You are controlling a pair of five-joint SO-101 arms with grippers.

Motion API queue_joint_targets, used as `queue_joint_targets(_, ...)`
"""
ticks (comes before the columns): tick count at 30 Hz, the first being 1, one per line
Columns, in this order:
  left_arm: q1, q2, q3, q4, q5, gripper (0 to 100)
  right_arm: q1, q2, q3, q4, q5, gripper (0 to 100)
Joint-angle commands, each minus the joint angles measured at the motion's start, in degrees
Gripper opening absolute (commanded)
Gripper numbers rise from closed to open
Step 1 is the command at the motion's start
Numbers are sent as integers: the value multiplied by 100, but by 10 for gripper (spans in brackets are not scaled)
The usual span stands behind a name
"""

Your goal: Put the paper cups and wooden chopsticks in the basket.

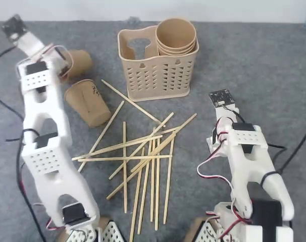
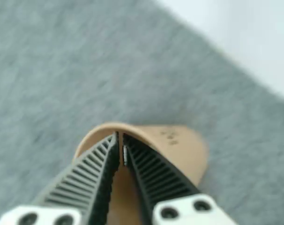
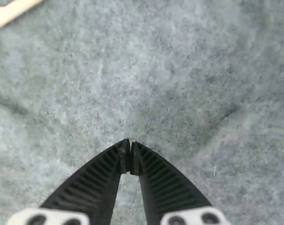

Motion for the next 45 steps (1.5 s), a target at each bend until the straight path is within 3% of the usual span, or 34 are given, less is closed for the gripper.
queue_joint_targets(1, 220, -26, -268, -774, 35, 15, 31, -22, -132, -13, 79, 8)
queue_joint_targets(10, 316, 44, -637, -809, 35, 17, 13, -13, -132, -75, 44, 8)
queue_joint_targets(19, 448, 360, -479, -721, 9, 196, 13, -13, -132, -66, 44, 8)
queue_joint_targets(27, 88, 35, -523, -448, 35, 195, 13, -13, -132, -75, 44, 8)
queue_joint_targets(45, 114, 475, -752, -290, 35, 199, -127, 4, -132, -66, 44, 8)
